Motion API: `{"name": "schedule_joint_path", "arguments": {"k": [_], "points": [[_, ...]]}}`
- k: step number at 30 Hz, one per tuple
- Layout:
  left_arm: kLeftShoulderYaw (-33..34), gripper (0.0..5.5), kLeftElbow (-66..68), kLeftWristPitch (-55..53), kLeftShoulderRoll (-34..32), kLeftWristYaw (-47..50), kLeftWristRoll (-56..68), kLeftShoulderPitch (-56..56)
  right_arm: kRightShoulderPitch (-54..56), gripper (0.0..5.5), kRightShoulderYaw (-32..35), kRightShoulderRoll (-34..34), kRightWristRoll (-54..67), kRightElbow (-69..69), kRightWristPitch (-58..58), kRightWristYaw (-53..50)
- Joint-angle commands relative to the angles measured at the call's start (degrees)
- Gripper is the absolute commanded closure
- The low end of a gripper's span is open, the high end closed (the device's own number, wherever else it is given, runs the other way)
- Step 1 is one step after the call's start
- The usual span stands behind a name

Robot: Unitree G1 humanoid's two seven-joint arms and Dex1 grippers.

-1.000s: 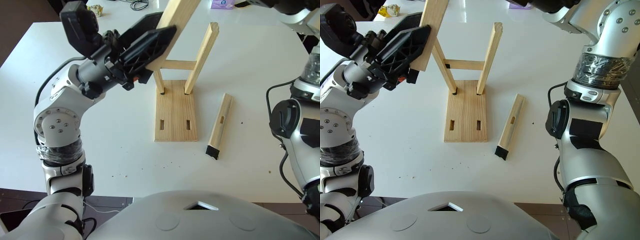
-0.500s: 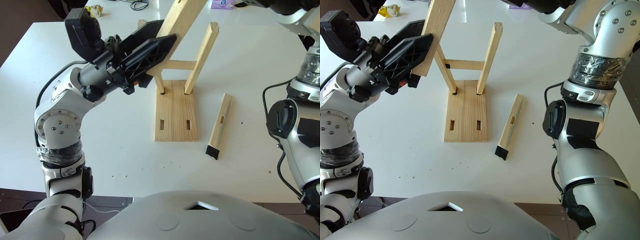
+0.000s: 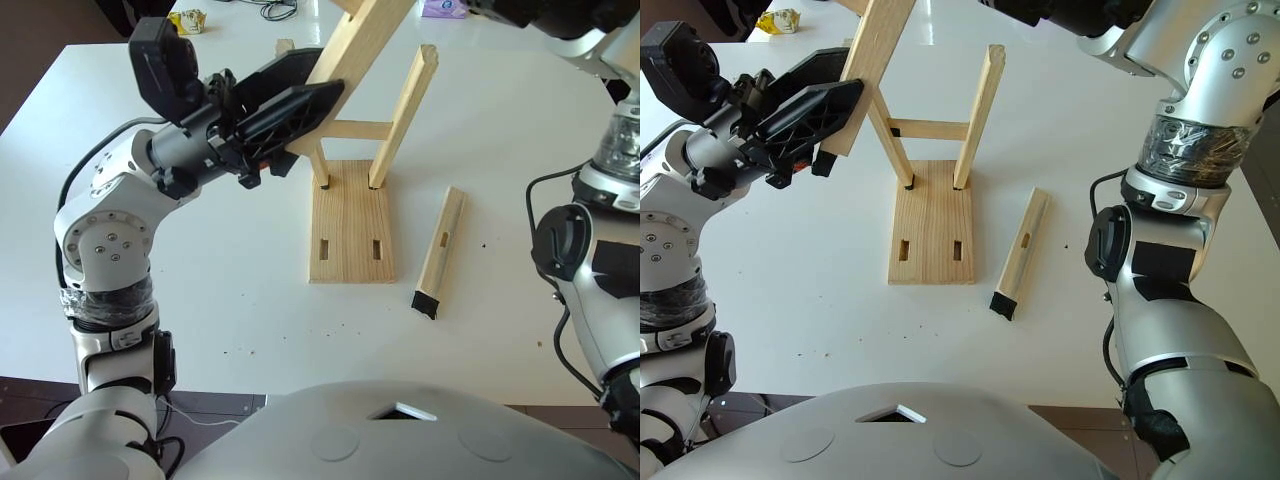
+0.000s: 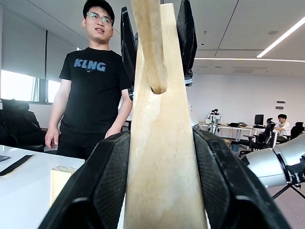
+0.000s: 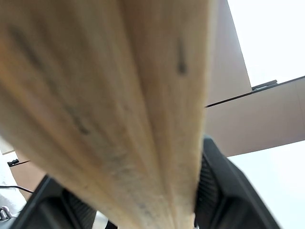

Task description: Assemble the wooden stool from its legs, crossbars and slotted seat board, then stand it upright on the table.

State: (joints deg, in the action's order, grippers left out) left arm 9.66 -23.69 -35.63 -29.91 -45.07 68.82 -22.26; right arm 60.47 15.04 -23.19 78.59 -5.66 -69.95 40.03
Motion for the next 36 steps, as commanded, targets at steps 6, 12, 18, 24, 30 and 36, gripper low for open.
{"name": "schedule_joint_path", "arguments": {"k": [6, 12, 18, 24, 30, 36], "points": [[2.75, 2.49, 5.00, -3.21, -1.25, 2.57, 0.32, -2.26, -1.14, 3.38, 0.38, -1.76, -3.55, 2.23, 3.55, 2.17], [6.16, 1.98, 4.23, -1.77, -1.53, 3.81, -0.91, 0.94, -1.23, 3.49, -0.18, -2.71, -6.55, 2.67, 5.81, 2.65], [12.96, 1.97, 3.69, 2.71, -1.96, 5.26, -6.36, 11.64, -4.06, 3.49, -2.19, -6.11, -11.28, 5.10, 7.73, 7.94], [19.34, 1.97, 11.20, 9.72, 3.96, 16.44, -14.99, 18.61, -19.03, 3.49, -7.86, -11.17, -22.50, 13.72, 18.78, 19.90], [20.23, 1.97, 7.65, 12.88, 15.15, 37.02, -17.55, 16.69, -32.53, 3.49, -11.01, -12.40, -30.75, 19.86, 29.61, 25.70], [15.08, 1.97, 1.51, 14.72, 21.97, 49.80, -24.54, 14.24, -36.01, 3.49, -9.75, -11.38, -30.56, 23.37, 32.87, 25.10]]}}
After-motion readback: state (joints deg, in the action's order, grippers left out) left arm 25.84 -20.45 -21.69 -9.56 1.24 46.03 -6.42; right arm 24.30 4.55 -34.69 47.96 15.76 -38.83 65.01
